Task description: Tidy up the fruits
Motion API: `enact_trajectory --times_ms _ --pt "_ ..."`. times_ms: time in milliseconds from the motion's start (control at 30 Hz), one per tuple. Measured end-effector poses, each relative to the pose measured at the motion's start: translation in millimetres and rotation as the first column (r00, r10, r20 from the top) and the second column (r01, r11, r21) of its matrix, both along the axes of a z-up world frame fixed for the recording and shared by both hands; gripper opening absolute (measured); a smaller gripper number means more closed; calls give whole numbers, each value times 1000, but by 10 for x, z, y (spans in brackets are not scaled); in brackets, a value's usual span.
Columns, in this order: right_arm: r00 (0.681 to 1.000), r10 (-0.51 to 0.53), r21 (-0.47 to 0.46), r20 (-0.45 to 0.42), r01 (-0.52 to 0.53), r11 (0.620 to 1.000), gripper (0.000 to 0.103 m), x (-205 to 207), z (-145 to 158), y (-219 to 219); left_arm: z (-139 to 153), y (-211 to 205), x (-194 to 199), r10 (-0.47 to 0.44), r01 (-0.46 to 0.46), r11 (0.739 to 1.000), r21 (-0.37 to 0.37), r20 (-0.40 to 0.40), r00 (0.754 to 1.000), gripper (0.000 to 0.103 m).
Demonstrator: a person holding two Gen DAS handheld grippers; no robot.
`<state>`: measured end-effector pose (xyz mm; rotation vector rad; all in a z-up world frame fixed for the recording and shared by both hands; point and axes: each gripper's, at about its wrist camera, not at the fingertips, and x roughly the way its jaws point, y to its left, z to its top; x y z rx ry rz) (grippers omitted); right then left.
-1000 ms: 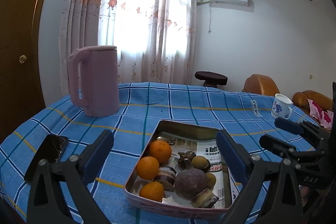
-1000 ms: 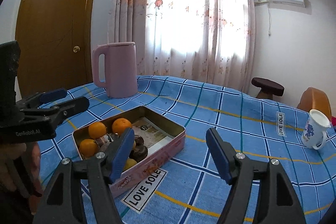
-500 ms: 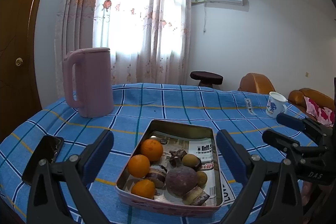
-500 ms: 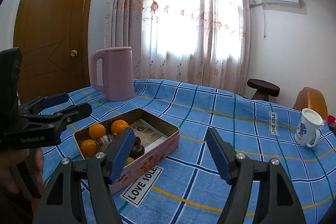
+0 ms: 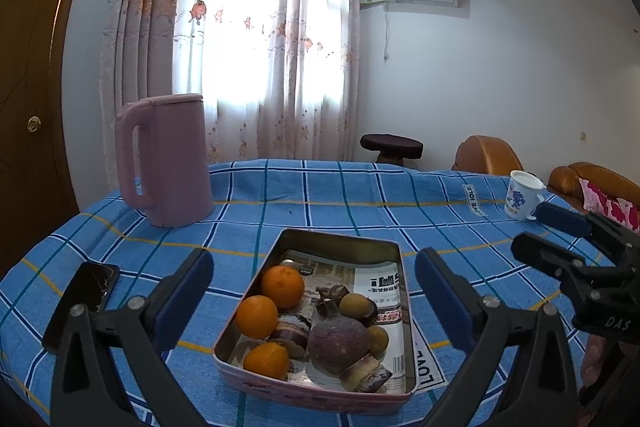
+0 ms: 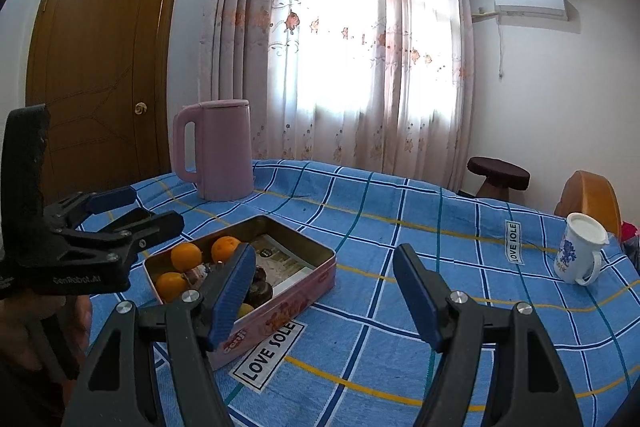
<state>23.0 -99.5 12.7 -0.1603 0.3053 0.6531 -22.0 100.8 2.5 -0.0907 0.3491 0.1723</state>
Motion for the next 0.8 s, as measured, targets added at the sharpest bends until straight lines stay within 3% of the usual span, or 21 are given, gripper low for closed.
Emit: enact_trajectory --times_ms 800 --pt "999 -46 28 13 46 999 73 9 12 -226 79 -184 11 -15 15 1000 17 -6 1000 103"
